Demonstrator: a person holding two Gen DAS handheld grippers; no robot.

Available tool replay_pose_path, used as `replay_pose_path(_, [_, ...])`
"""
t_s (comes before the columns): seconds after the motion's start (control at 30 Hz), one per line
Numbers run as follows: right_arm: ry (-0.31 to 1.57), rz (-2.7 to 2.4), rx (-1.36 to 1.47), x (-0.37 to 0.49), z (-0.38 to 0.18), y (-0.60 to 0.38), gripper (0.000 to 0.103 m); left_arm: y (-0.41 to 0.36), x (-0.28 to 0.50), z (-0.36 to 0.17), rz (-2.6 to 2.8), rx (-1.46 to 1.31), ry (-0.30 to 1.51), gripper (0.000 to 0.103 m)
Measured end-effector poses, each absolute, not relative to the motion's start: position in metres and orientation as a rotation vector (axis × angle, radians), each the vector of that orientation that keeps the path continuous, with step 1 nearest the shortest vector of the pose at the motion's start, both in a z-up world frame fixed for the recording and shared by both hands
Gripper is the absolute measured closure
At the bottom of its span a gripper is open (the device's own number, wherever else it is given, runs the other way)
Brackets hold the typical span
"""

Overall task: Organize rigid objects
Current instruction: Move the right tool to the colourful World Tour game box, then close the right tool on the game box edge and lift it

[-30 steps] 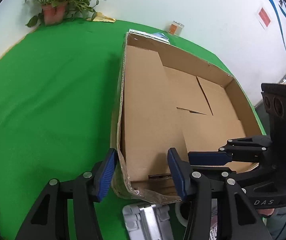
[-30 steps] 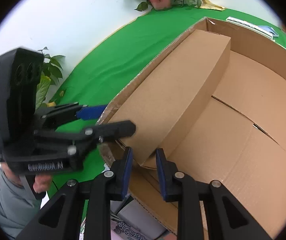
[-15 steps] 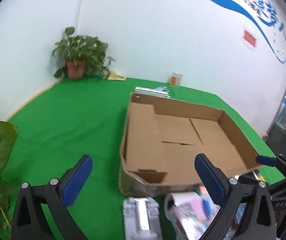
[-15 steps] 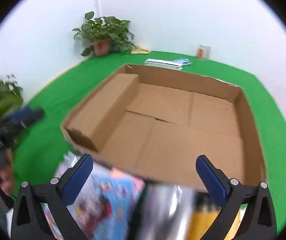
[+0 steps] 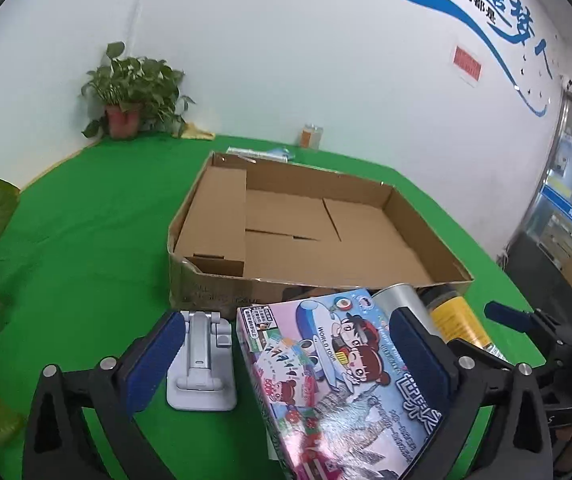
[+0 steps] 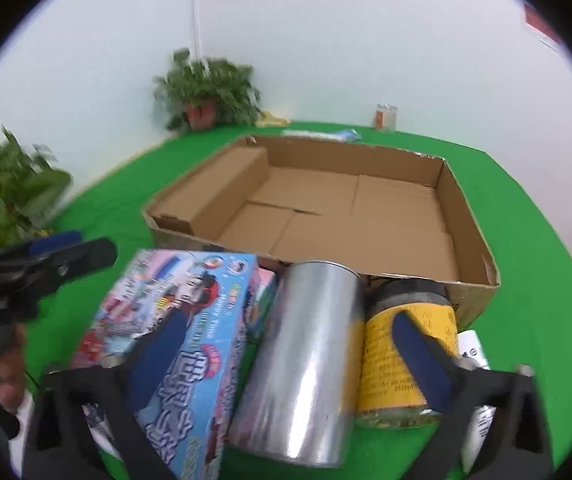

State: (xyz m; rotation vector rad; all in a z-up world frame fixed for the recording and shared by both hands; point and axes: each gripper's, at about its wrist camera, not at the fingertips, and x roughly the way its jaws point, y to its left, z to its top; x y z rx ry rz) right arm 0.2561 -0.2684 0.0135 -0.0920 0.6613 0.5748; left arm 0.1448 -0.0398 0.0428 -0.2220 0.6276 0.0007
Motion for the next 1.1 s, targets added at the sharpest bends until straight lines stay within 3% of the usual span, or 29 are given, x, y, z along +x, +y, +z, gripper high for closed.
replay_pose_path(0.57, [0.668,0.604,-0.113,0.235,0.006,-0.276,0.0,-0.032,0.114,0.035,-0.066,-0.315,0.753,0.001])
replay_pose_path(1.1, [0.739,0.903,-0.098,0.206,-0.007,-0.238,0.001,-0.007,0.112,-0.017,-0.168,-0.489,0.959,0.001])
